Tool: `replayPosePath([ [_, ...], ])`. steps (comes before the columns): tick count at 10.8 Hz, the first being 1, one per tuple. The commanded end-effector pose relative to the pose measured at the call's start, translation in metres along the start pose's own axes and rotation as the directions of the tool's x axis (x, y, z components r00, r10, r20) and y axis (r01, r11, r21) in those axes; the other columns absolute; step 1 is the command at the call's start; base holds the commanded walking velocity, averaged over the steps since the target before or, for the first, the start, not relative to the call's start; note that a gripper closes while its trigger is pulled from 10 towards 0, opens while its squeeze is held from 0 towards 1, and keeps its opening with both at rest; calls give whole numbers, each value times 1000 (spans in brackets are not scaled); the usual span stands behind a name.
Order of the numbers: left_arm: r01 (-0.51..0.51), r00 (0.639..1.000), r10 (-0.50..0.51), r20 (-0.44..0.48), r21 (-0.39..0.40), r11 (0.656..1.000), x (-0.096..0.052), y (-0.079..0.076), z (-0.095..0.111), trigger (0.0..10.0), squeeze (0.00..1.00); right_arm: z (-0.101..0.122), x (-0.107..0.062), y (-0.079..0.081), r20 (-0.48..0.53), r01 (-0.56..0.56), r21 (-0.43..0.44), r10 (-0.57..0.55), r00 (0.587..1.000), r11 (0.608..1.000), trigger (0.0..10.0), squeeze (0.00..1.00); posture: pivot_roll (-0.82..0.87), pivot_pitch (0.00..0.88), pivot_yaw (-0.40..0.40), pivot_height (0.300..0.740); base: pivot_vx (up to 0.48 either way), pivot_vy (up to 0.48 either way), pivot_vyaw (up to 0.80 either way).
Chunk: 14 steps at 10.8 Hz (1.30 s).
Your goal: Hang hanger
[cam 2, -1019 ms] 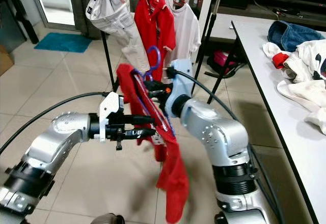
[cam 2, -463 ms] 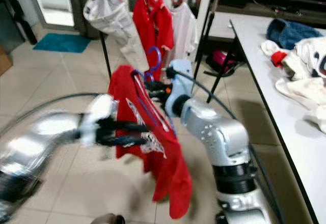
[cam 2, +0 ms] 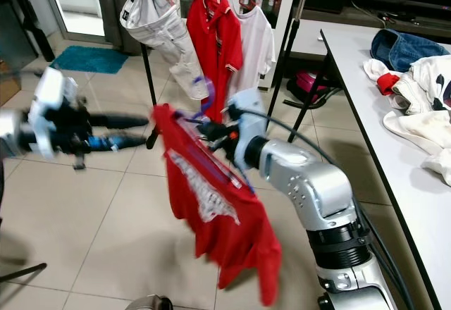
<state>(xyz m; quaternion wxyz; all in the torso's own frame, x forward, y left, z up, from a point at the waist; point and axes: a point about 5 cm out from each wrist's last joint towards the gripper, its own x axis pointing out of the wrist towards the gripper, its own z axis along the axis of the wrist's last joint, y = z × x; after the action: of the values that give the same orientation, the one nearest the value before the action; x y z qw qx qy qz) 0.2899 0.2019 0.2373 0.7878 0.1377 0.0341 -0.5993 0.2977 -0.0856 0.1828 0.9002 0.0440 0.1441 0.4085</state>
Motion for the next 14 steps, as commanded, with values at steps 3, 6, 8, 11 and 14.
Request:
replayPosePath([
  [3,83,997,-83,-5,27,996,0,8,5,10000,0,12,-6,17,42,-145,-79,149,988,986,10000,0,-15,0,-6,740,0,0,0],
  [6,127,987,-123,-107,30,991,-13,24,-5,10000,0,19,-19,30,68,-278,-150,291,954,949,10000,0,-28,0,12,740,0,0,0],
  [8,166,981,-163,-102,28,986,-5,27,-6,10000,0,19,-23,38,69,-334,-178,350,934,926,10000,0,-33,0,18,740,0,0,0],
  [11,297,950,-295,-98,8,955,18,23,-14,5451,0,17,-22,47,53,-385,-192,401,914,903,10000,0,-38,0,18,740,0,0,0],
  [14,364,927,-362,-103,3,931,31,17,-13,2745,0,14,-22,54,38,-432,-199,447,894,880,10000,0,-40,0,18,740,0,0,0],
])
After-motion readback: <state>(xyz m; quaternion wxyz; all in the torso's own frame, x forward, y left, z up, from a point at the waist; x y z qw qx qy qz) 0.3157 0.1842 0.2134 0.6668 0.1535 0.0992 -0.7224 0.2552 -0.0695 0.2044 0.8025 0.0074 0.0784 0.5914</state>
